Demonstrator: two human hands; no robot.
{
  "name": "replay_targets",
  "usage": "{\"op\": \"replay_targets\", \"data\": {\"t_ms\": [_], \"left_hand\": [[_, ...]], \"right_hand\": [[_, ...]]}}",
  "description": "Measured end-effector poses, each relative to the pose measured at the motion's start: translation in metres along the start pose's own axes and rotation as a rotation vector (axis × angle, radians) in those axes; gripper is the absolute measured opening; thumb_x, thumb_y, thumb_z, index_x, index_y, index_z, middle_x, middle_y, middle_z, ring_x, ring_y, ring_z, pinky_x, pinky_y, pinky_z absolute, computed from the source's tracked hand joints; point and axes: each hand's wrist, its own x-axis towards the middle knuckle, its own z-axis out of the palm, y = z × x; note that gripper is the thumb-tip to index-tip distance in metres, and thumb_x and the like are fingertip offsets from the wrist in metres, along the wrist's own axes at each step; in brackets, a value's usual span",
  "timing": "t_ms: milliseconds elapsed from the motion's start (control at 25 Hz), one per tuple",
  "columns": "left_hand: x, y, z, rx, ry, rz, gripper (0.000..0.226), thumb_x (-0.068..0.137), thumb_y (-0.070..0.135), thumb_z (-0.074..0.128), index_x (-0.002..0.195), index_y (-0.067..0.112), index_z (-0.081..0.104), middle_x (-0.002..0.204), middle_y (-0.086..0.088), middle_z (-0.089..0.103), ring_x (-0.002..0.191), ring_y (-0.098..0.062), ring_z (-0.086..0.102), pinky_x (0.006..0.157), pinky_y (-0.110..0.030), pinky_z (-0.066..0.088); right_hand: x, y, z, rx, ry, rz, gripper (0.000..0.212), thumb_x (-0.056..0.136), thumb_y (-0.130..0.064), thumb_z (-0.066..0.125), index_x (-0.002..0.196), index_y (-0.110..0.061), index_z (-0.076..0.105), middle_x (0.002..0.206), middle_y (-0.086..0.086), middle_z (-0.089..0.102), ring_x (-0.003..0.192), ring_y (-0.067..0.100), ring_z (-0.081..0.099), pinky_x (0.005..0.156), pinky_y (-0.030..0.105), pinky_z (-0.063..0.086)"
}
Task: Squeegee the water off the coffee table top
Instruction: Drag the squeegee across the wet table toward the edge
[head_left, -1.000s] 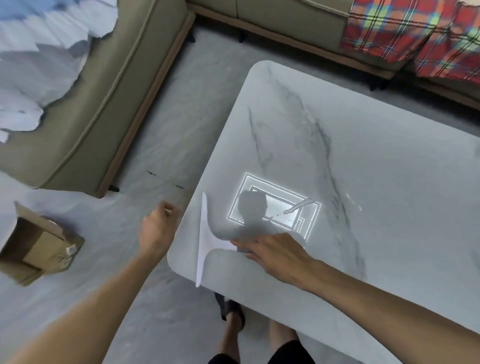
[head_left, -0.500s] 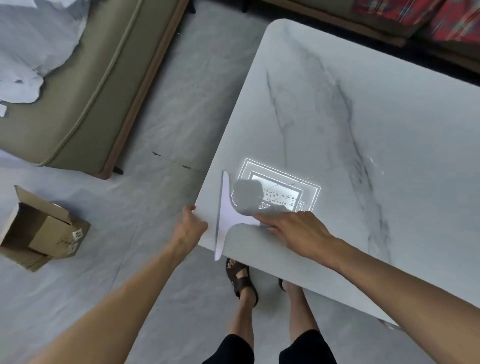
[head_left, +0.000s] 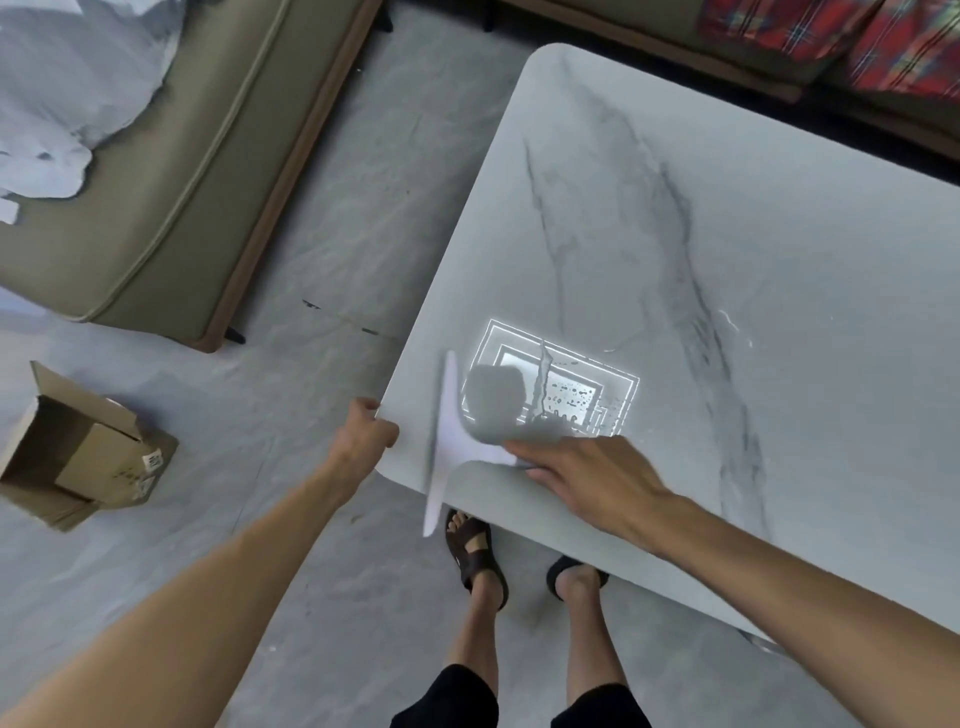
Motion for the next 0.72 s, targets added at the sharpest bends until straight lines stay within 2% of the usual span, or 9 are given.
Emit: {"op": "replay_targets", "data": {"t_ms": [80, 160, 280, 360, 440, 480, 600, 640, 720], "left_hand": [[-0.001, -0.008, -0.001, 0.057, 0.068, 0.027, 0.057, 0.079, 0.011, 0.051, 0.134, 0.017, 0.039, 0.112, -0.008, 0.051, 0.095, -0.027, 0.047, 0.080, -0.033, 0.039], [-0.005, -0.012, 0.006, 0.133, 0.085, 0.098, 0.051, 0.083, 0.009, 0.049, 0.132, 0.018, 0.039, 0.104, -0.007, 0.050, 0.085, -0.026, 0.049, 0.068, -0.033, 0.040], [-0.011, -0.010, 0.027, 0.206, 0.059, 0.159, 0.045, 0.085, 0.008, 0.051, 0.128, 0.016, 0.040, 0.097, -0.015, 0.054, 0.068, -0.022, 0.049, 0.053, -0.031, 0.037], [-0.015, -0.003, 0.045, 0.258, 0.040, 0.161, 0.044, 0.086, 0.010, 0.053, 0.128, 0.014, 0.039, 0.095, -0.012, 0.052, 0.068, -0.021, 0.049, 0.053, -0.030, 0.036], [-0.019, 0.007, 0.065, 0.307, 0.008, 0.165, 0.045, 0.087, 0.013, 0.054, 0.130, 0.014, 0.038, 0.098, -0.009, 0.051, 0.079, -0.026, 0.051, 0.063, -0.032, 0.039], [-0.020, 0.012, 0.074, 0.323, -0.008, 0.169, 0.046, 0.087, 0.013, 0.054, 0.130, 0.013, 0.038, 0.100, -0.010, 0.052, 0.083, -0.028, 0.051, 0.068, -0.032, 0.040], [-0.024, 0.025, 0.096, 0.342, -0.039, 0.186, 0.048, 0.086, 0.012, 0.054, 0.131, 0.013, 0.039, 0.105, -0.012, 0.056, 0.085, -0.027, 0.051, 0.069, -0.031, 0.039], [-0.024, 0.029, 0.101, 0.342, -0.046, 0.186, 0.048, 0.086, 0.012, 0.053, 0.131, 0.013, 0.039, 0.100, -0.010, 0.056, 0.082, -0.025, 0.052, 0.065, -0.031, 0.038], [-0.027, 0.036, 0.110, 0.353, -0.056, 0.177, 0.045, 0.087, 0.012, 0.052, 0.130, 0.015, 0.038, 0.085, -0.004, 0.055, 0.072, -0.020, 0.052, 0.055, -0.028, 0.036]], "right_hand": [[0.024, -0.026, 0.020, 0.004, -0.076, -0.054, 0.025, 0.097, -0.049, 0.036, 0.121, -0.053, 0.041, 0.089, -0.013, 0.066, 0.074, 0.023, 0.065, 0.049, 0.027, 0.030], [0.031, -0.026, 0.028, -0.031, -0.047, -0.091, 0.018, 0.097, -0.046, 0.038, 0.113, -0.048, 0.047, 0.076, -0.010, 0.060, 0.068, 0.023, 0.063, 0.047, 0.027, 0.022], [0.005, 0.019, 0.022, -0.082, 0.085, -0.068, 0.033, 0.097, -0.044, 0.043, 0.124, -0.058, 0.033, 0.085, -0.014, 0.067, 0.066, 0.022, 0.065, 0.051, 0.028, 0.033], [-0.019, 0.057, 0.008, -0.140, 0.165, -0.035, 0.045, 0.095, -0.042, 0.050, 0.129, -0.061, 0.028, 0.086, -0.015, 0.069, 0.060, 0.020, 0.066, 0.047, 0.026, 0.034], [-0.048, 0.093, -0.004, -0.214, 0.219, 0.018, 0.049, 0.090, -0.040, 0.060, 0.130, -0.058, 0.038, 0.070, -0.014, 0.064, 0.046, 0.016, 0.059, 0.040, 0.022, 0.029], [-0.062, 0.108, -0.010, -0.243, 0.205, 0.063, 0.047, 0.091, -0.042, 0.056, 0.131, -0.058, 0.038, 0.064, -0.012, 0.059, 0.043, 0.016, 0.056, 0.040, 0.022, 0.027], [-0.104, 0.146, -0.020, -0.223, 0.095, 0.226, 0.042, 0.095, -0.054, 0.018, 0.135, -0.064, 0.026, 0.062, -0.008, 0.048, 0.055, 0.019, 0.056, 0.047, 0.027, 0.030], [-0.118, 0.156, -0.022, -0.235, 0.080, 0.263, 0.043, 0.094, -0.054, 0.013, 0.135, -0.064, 0.025, 0.064, -0.009, 0.049, 0.057, 0.019, 0.056, 0.048, 0.028, 0.031], [-0.143, 0.171, -0.029, -0.258, 0.051, 0.336, 0.041, 0.097, -0.051, 0.015, 0.134, -0.063, 0.028, 0.067, -0.010, 0.053, 0.061, 0.019, 0.058, 0.050, 0.029, 0.034]]}}
